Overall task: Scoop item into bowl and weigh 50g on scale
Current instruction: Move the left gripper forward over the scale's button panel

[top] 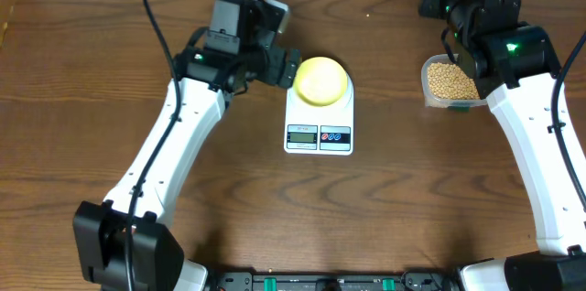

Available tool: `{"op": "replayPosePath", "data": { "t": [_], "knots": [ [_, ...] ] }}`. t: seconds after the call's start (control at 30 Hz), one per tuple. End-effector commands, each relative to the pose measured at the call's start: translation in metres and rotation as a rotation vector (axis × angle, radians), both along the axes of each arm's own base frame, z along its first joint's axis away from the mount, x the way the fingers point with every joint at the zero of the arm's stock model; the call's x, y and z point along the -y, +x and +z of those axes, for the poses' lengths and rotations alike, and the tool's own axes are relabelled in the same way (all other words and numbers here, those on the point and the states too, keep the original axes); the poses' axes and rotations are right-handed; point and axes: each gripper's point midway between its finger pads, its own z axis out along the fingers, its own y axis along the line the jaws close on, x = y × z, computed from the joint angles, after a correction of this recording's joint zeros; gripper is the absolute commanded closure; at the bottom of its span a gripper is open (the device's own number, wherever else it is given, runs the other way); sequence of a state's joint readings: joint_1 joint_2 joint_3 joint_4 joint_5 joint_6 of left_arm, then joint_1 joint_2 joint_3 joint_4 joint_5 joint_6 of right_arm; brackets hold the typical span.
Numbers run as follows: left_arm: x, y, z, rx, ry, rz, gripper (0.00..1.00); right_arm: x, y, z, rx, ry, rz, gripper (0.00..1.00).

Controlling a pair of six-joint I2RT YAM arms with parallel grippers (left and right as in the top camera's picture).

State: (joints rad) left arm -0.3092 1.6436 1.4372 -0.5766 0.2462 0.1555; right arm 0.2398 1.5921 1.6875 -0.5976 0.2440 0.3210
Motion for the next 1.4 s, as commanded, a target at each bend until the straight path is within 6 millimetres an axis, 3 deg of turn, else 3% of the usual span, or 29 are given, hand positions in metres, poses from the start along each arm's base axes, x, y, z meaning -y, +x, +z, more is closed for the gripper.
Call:
{"op": "replayPosePath", "data": {
  "t": [0.0, 0.27, 0.7, 1.03, 1.37],
  "knots": [
    [0.002, -0.003, 0.011, 0.056, 0.069, -0.014, 0.02, 0.004, -0.004, 0.017, 0.039, -0.013, -0.008, 0.98],
    [0.033, -0.019, 0.008, 0.054, 0.085, -0.099, 0.02, 0.004, -0.005, 0.016, 0.032, -0.015, -0.008, 0.98],
    [0.054, -0.048, -0.004, -0.006, 0.137, -0.168, 0.02, 0.004, -0.006, 0.013, 0.019, -0.033, -0.001, 0.99],
    [0.049, -0.066, -0.017, -0.089, 0.179, -0.149, 0.02, 0.004, -0.007, 0.011, 0.009, -0.051, 0.008, 0.98],
    [0.043, -0.069, -0.028, -0.126, 0.183, -0.092, 0.02, 0.005, -0.009, 0.008, -0.001, -0.056, 0.009, 0.99]
  ]
}}
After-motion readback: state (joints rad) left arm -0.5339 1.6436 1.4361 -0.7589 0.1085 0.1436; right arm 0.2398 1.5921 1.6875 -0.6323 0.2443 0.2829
